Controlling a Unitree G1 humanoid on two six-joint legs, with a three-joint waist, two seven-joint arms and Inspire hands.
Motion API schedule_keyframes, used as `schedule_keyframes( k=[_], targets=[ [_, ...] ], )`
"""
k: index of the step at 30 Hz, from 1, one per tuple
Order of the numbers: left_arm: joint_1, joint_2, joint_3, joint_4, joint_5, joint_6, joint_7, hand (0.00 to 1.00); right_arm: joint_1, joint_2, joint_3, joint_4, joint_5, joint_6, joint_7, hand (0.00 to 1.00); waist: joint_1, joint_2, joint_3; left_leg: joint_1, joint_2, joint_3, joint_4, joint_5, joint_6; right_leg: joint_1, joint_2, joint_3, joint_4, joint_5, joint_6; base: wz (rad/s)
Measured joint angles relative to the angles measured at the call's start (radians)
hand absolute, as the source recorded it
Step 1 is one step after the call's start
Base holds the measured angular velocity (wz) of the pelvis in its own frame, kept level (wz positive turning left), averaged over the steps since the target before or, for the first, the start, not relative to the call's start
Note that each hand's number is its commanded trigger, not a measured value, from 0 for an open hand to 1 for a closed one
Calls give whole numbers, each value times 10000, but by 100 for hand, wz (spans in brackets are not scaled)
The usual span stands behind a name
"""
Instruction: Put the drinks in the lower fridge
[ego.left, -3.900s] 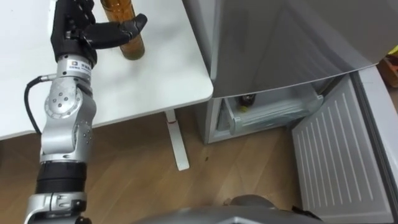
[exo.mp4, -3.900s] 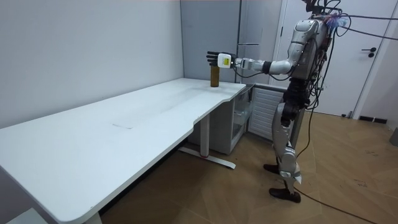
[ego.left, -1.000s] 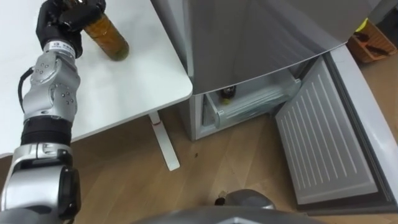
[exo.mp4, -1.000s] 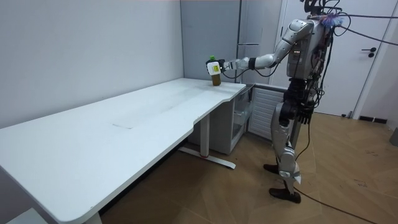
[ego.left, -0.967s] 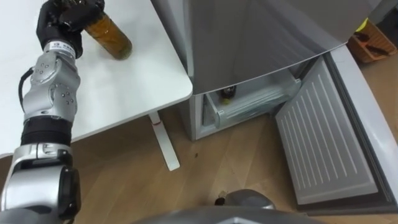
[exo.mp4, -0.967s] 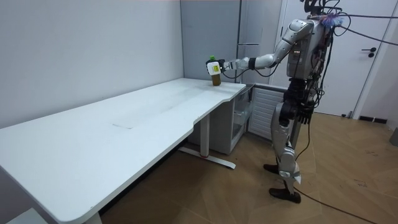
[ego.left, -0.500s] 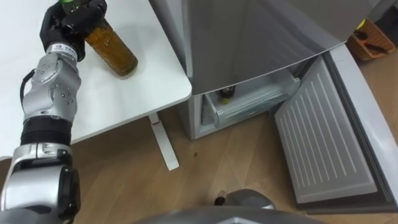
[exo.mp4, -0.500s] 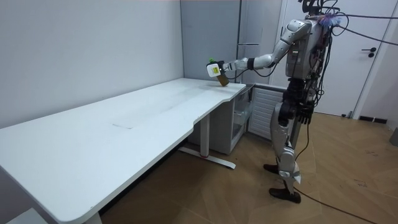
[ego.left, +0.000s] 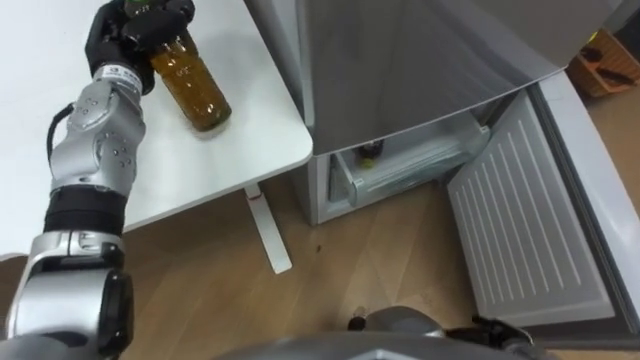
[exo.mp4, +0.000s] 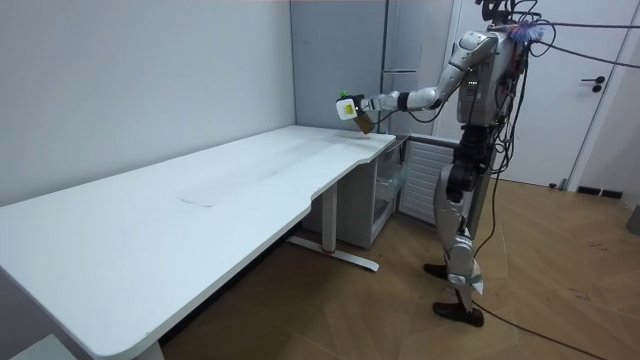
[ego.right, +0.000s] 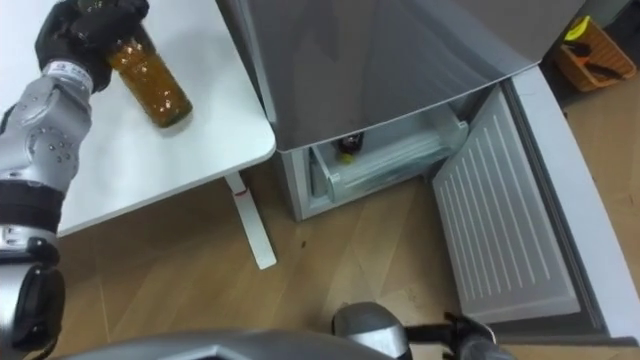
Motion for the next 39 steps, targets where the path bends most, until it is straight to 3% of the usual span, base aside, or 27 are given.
schedule_keyframes(
  k=[2,5,9,16,20,30,39],
  targets=[
    [514,-124,-85,-1061,38,-18,-86,100,-170,121,202,-359,-174,-141,153,0,5,6,-4,41,22,-6,21,1,-1,37,-7,-202,14,6,-12,0],
    [1115,-350,-245,-1908,17,-18,-389,100,-264,192,550,-592,-149,-278,486,0,233,5,-3,72,42,-62,15,1,-2,115,-30,-537,2,28,-49,-2],
    [1772,-581,-349,-2650,13,-11,-796,100,-233,359,726,-1105,-173,-275,867,0,247,-7,-5,-11,23,-271,19,1,-2,198,-132,-892,-130,34,-63,24],
    [2155,-598,-962,-2919,-12,-15,-1201,100,-61,366,1833,-2352,-181,-293,1162,0,1028,-145,-46,-1,5,-330,50,3,-5,312,-222,-1110,-139,38,-63,10],
    [2504,-601,-1233,-3202,-10,-18,-1607,100,-55,426,2028,-3014,-264,-437,1509,0,1075,-190,-65,-136,-21,-765,168,2,-5,348,-335,-1468,-164,37,-61,25],
    [3258,-819,-1704,-3377,-1,-127,-2340,100,144,495,2735,-4437,-262,-521,2070,0,1590,-196,-63,-145,-25,-816,169,3,-6,378,-353,-1563,-159,37,-61,2],
    [4059,-814,-1788,-3623,-2,-355,-3140,100,475,308,3908,-6532,-161,-664,3724,0,1920,-222,-46,-296,-12,-861,189,3,-7,314,-370,-1650,-167,35,-61,2]
  ],
)
